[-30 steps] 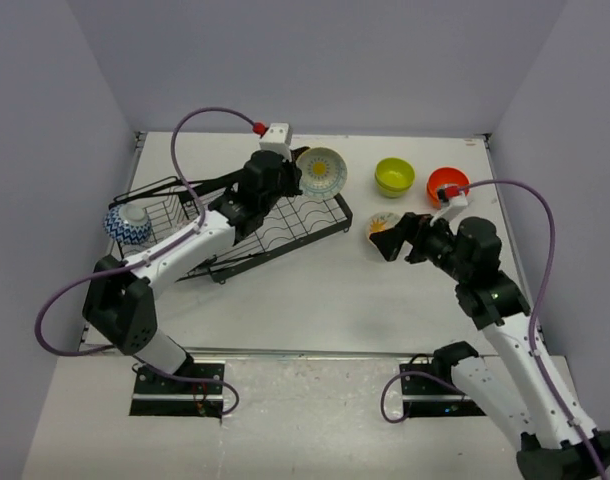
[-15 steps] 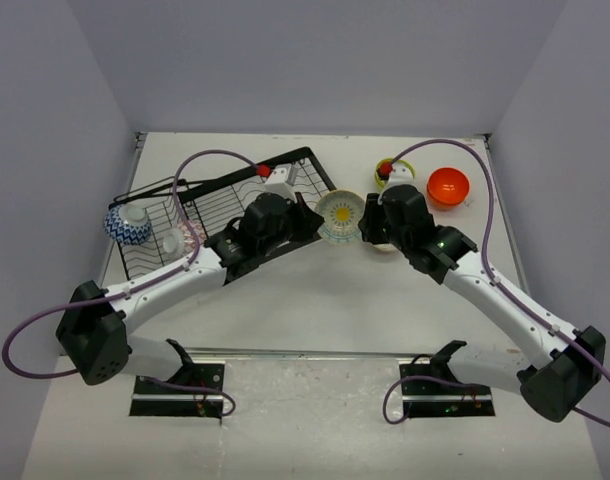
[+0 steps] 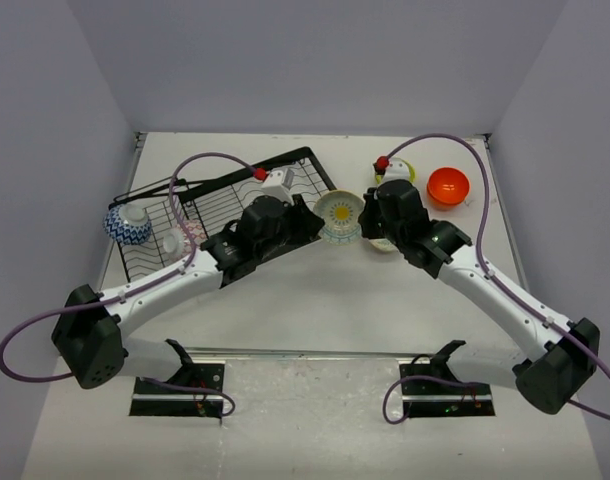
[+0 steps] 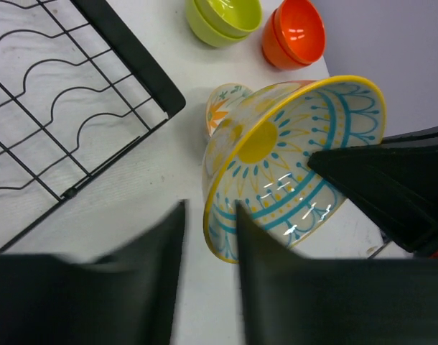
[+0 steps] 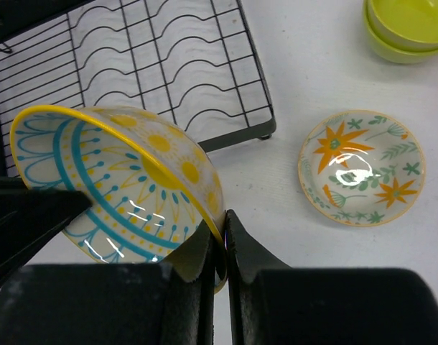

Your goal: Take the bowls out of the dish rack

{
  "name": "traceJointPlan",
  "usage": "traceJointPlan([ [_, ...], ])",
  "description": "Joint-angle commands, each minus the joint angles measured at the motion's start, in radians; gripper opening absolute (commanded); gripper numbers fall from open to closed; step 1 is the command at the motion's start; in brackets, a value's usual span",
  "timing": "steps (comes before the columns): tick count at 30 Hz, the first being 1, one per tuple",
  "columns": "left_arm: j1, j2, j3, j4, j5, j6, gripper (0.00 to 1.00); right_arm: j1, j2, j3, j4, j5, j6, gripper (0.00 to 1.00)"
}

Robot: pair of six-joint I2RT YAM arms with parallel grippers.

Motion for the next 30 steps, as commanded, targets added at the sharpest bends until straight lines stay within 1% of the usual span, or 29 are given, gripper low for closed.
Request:
traceJointPlan([
  [1,0.000,-0.044,0.109,-0.001,0.000,0.044,0.51,-0.092,0.019,0.036,-0.034,-0.005,0.023,0.00],
  [2,0.000,-0.045,0.137,-0.041,-0.015,0.085,0.58,-0.131,-0.001,0.021,-0.036,-0.049,0.029,0.00],
  [3,0.000,-0.060,0.161,-0.122,-0.047,0.110,0.65,-0.171,-0.017,0.006,-0.034,-0.097,0.035,0.00],
  [4,0.001,-0.076,0.208,-0.162,-0.073,0.127,0.74,-0.252,-0.033,-0.026,-0.034,-0.149,0.037,0.00],
  [5,0.001,-0.097,0.226,-0.194,-0.104,0.153,1.00,-0.295,-0.056,-0.039,-0.037,-0.171,0.032,0.00],
  [6,0.001,-0.155,0.232,-0.229,-0.151,0.169,1.00,-0.338,-0.064,-0.048,-0.045,-0.197,0.025,0.00],
  [7,0.001,-0.183,0.238,-0.247,-0.178,0.182,1.00,-0.419,-0.068,-0.054,-0.057,-0.227,0.017,0.00],
  [8,0.001,-0.215,0.250,-0.266,-0.220,0.204,1.00,-0.452,-0.073,-0.068,-0.057,-0.266,0.008,0.00],
  [9,0.001,-0.264,0.259,-0.309,-0.233,0.215,1.00,-0.478,-0.067,-0.070,-0.060,-0.269,-0.004,0.00],
  [10,0.001,-0.289,0.275,-0.332,-0.238,0.236,1.00,-0.533,-0.053,-0.065,-0.072,-0.324,-0.010,0.00],
  [11,0.001,-0.315,0.278,-0.349,-0.227,0.247,1.00,-0.561,-0.030,-0.056,-0.082,-0.356,-0.018,0.00],
  [13,0.001,-0.392,0.278,-0.392,-0.187,0.274,1.00,-0.625,0.066,-0.024,-0.108,-0.407,-0.035,0.00],
  [15,0.001,-0.459,0.284,-0.455,-0.120,0.314,1.00,-0.645,0.134,-0.002,-0.137,-0.471,-0.041,0.00],
  [16,0.001,-0.484,0.283,-0.474,-0.103,0.324,1.00,-0.682,0.192,0.022,-0.143,-0.481,-0.038,0.00],
  [18,0.001,-0.574,0.247,-0.504,-0.070,0.350,1.00,-0.690,0.235,0.036,-0.152,-0.522,-0.034,0.00],
  [20,0.001,-0.639,0.214,-0.521,-0.086,0.359,1.00,-0.688,0.277,0.047,-0.149,-0.531,-0.031,0.00],
  [21,0.001,-0.698,0.183,-0.538,-0.090,0.363,1.00,-0.690,0.294,0.049,-0.142,-0.554,-0.027,0.00],
  [26,0.001,-0.788,0.148,-0.647,-0.141,0.402,1.00,-0.691,0.410,0.095,-0.151,-0.559,-0.027,0.00],
  [30,0.001,-0.826,0.111,-0.678,-0.173,0.423,1.00,-0.693,0.465,0.113,-0.154,-0.576,-0.034,0.00],
])
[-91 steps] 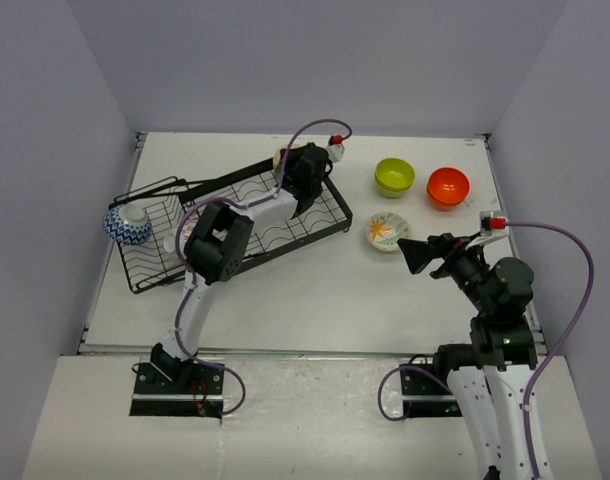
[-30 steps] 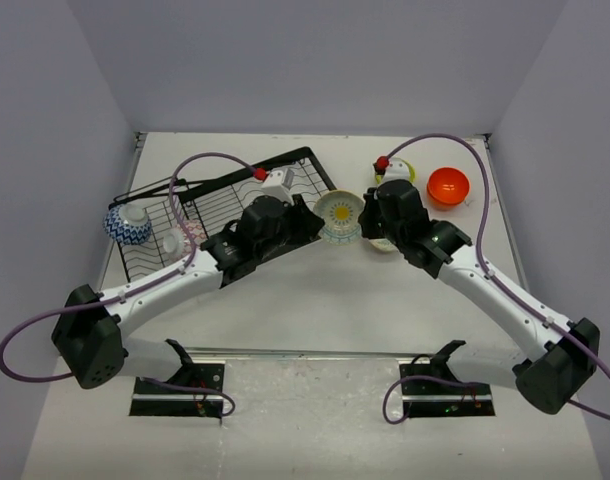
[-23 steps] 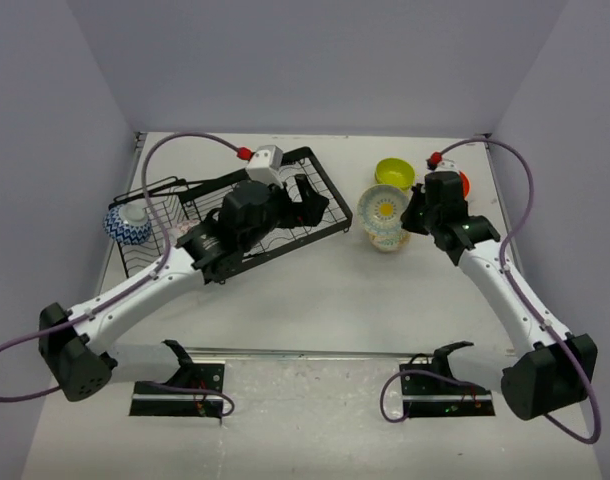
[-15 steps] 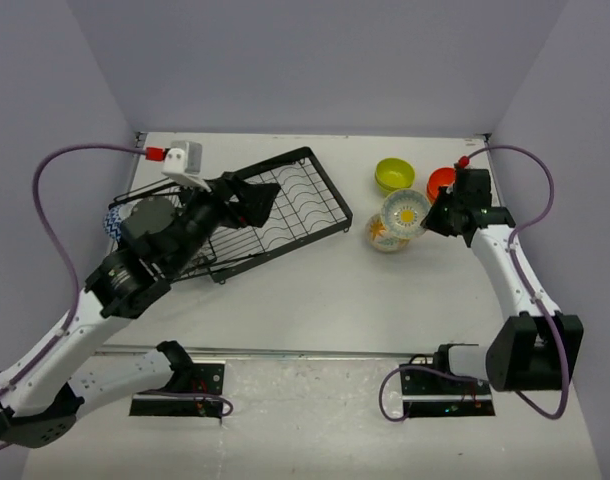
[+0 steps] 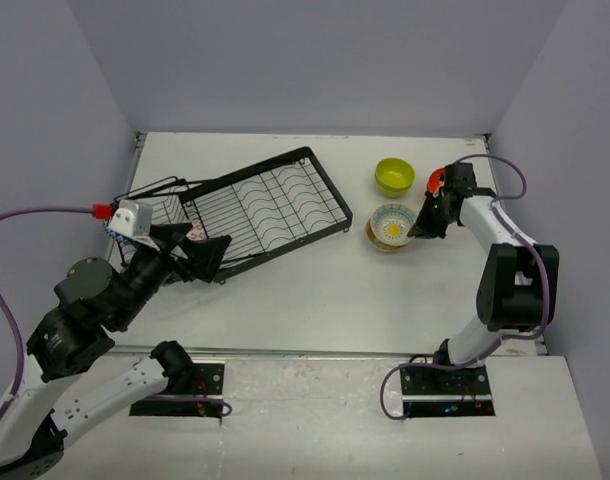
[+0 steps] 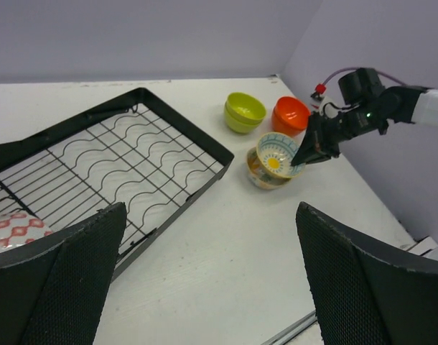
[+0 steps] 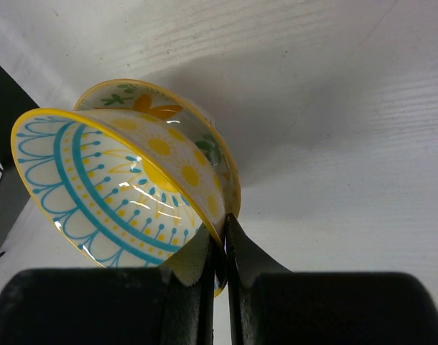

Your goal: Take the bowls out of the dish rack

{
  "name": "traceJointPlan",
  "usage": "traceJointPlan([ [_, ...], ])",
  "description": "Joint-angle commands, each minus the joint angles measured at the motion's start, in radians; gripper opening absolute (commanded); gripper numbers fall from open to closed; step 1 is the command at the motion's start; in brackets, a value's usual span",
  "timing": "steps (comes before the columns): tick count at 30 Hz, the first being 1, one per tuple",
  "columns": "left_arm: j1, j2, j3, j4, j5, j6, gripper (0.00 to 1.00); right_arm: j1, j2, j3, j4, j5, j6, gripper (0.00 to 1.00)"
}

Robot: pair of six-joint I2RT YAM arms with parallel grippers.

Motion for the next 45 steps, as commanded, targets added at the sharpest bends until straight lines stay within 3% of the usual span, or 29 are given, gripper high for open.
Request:
traceJointPlan([
  [1,0.000,-0.020,-0.044,-0.073,-0.040,0.063,1.00,-0.003,0.034,0.058,0.008,-0.070,-0.013,0.00],
  [8,0.000,-0.058,-0.145,-0.017,-0.052,0.097,1.00,-0.003,0.073,0.063,0.008,-0.104,-0.017,0.02],
  [18,0.000,-0.027,-0.248,0.052,-0.074,0.107,1.00,-0.003,0.076,0.071,0.001,-0.117,-0.026,0.29],
  [21,0.000,0.005,-0.262,0.060,-0.202,0.054,1.00,-0.001,0.056,0.074,-0.005,-0.109,-0.025,0.36],
  [26,0.017,0.098,-0.228,0.019,-0.313,-0.015,1.00,0.002,-0.018,0.088,-0.038,-0.025,-0.019,0.76],
  [27,0.020,0.101,-0.222,0.025,-0.327,-0.017,1.00,0.002,-0.027,0.089,-0.044,-0.002,-0.020,0.78],
  [30,0.026,0.109,-0.210,0.035,-0.351,-0.034,1.00,0.008,-0.059,0.089,-0.053,0.112,-0.022,0.81],
  [38,0.031,0.174,-0.193,0.039,-0.417,-0.107,1.00,0.086,-0.129,0.071,-0.041,0.219,-0.022,0.82],
  [41,0.090,0.215,-0.159,0.045,-0.466,-0.104,1.00,0.150,-0.278,0.016,0.022,0.239,-0.020,0.90],
  [42,0.176,0.256,-0.144,0.043,-0.459,-0.095,1.00,0.172,-0.322,-0.001,0.043,0.239,-0.013,0.98],
  [44,0.296,0.319,-0.097,0.039,-0.378,-0.078,1.00,0.210,-0.405,-0.046,0.102,0.195,-0.003,0.99],
  [45,0.419,0.336,-0.083,0.037,-0.329,-0.084,1.00,0.211,-0.476,-0.078,0.143,0.160,0.015,0.99],
])
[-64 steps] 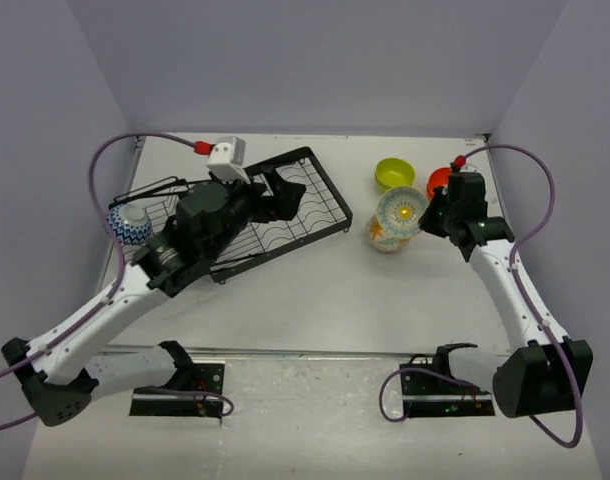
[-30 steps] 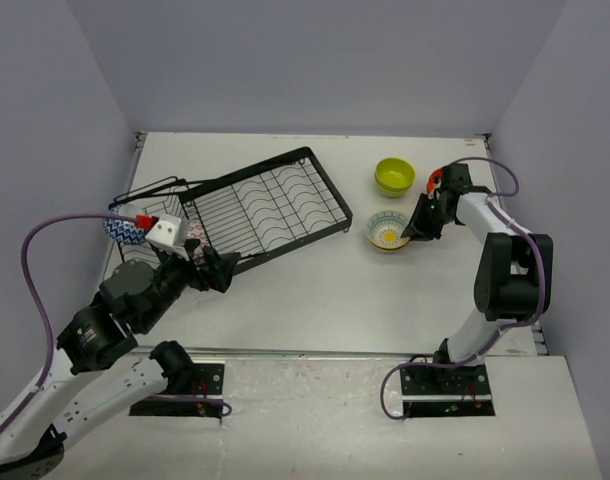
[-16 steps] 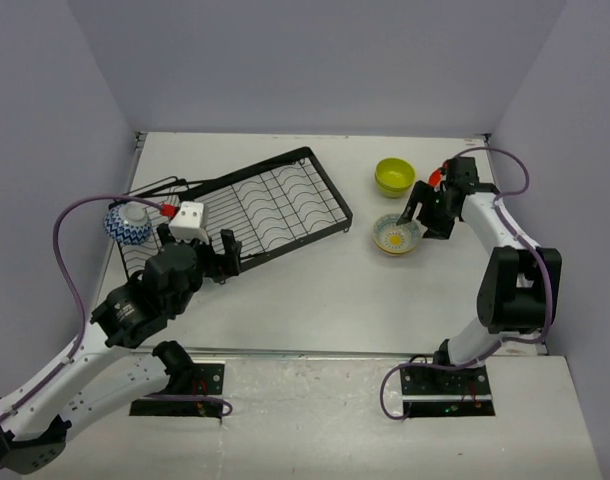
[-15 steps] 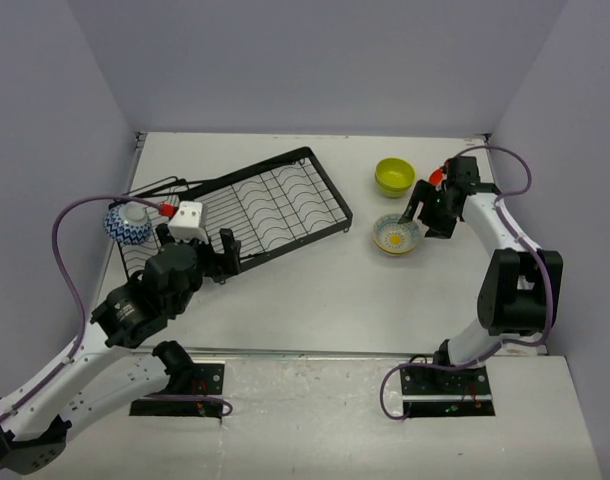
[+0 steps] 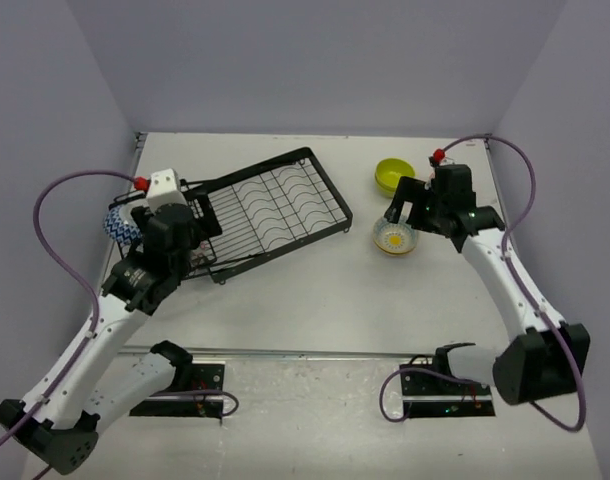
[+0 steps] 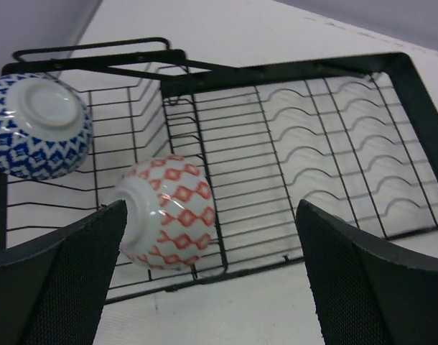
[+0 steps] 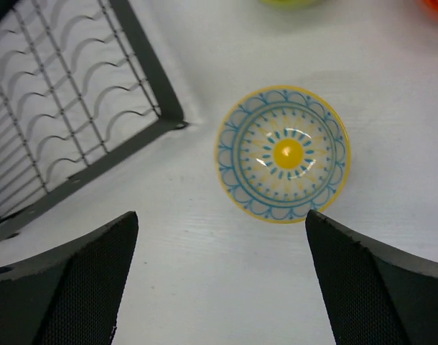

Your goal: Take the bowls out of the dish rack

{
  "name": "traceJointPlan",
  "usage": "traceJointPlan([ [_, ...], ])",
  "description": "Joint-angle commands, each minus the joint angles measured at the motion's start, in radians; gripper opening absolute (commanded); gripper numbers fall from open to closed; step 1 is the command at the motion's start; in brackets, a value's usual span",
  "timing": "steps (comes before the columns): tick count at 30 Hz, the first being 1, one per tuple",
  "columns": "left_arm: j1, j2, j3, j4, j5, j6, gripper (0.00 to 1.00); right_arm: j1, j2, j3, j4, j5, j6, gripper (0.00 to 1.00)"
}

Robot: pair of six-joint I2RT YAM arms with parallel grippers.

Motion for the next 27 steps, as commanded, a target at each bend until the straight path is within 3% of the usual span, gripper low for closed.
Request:
traceJointPlan([
  [1,0.231,0.068,0.089,0.026,0.094,-0.047,1.00,0.016,-0.184,-0.052,0.147,-0.070,0.028,0.99],
  [3,0.319,0.102,0.125,0.004,0.165,-0.080,1.00,0.016,-0.247,-0.080,0.200,-0.173,0.043,0.99],
  [7,0.338,0.154,0.172,-0.058,0.011,-0.187,1.00,0.016,-0.274,-0.164,0.323,-0.415,0.083,0.99],
  [10,0.431,0.176,0.177,-0.037,0.032,-0.195,1.00,0.017,-0.277,-0.229,0.429,-0.532,0.137,0.99],
  [13,0.663,0.197,0.200,-0.031,0.149,-0.183,1.00,0.042,-0.279,-0.316,0.596,-0.646,0.212,0.99],
  [15,0.722,0.196,0.208,-0.039,0.158,-0.187,1.00,0.112,-0.262,-0.324,0.665,-0.643,0.240,0.99],
  [20,0.763,0.046,0.166,-0.054,0.079,-0.183,1.00,0.357,-0.103,-0.317,1.028,-0.687,0.376,0.99],
  [23,0.761,-0.103,0.107,-0.013,0.120,-0.080,1.00,0.451,0.069,-0.158,1.099,-0.660,0.434,0.99],
  [27,0.761,-0.281,0.003,0.061,0.229,-0.057,1.00,0.520,0.336,0.031,1.184,-0.603,0.571,0.99],
])
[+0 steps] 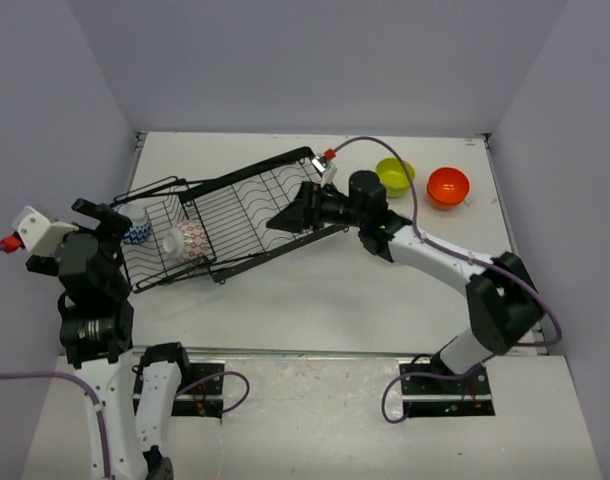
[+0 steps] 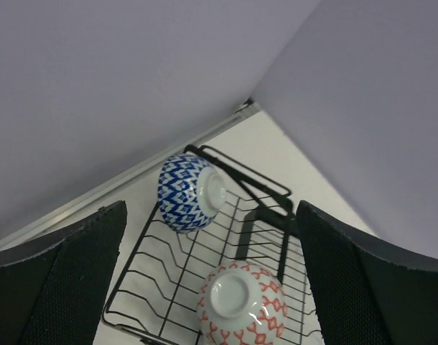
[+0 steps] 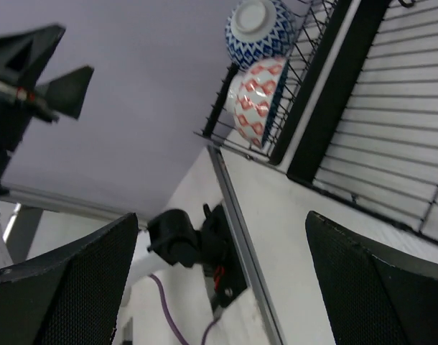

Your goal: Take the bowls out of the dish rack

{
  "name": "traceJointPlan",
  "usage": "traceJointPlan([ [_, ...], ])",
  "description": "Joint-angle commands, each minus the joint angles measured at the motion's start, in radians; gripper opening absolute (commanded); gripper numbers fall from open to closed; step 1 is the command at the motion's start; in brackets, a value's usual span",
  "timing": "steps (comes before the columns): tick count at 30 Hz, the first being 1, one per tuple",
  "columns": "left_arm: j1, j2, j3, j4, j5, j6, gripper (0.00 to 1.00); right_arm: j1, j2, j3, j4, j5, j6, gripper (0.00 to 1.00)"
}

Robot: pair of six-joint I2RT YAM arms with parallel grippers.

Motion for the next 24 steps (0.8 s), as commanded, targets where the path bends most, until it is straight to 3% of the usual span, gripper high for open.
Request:
traceJointPlan([
  [1,0.007,-0.130,-0.087,0.106,0.153,0.057,1.00,0.052,0.181,0.170,0.219,0.022,0.192,0.99],
  [3,-0.002,-0.144,-0.108,0.131,0.232,0.103,1.00,0.063,0.317,0.263,0.276,0.016,0.241,0.99],
  [6,-0.086,-0.121,-0.130,0.200,0.455,0.210,1.00,0.076,0.465,0.394,0.317,-0.056,0.300,0.90],
  [8,-0.155,-0.118,-0.138,0.209,0.496,0.250,1.00,0.088,0.552,0.481,0.326,-0.117,0.327,0.82],
  [15,-0.205,-0.196,-0.255,0.300,0.458,0.266,1.00,0.123,0.773,0.676,0.363,-0.254,0.459,0.57],
  [24,-0.219,-0.176,-0.282,0.290,0.413,0.283,1.00,0.160,0.836,0.768,0.270,-0.262,0.450,0.53],
])
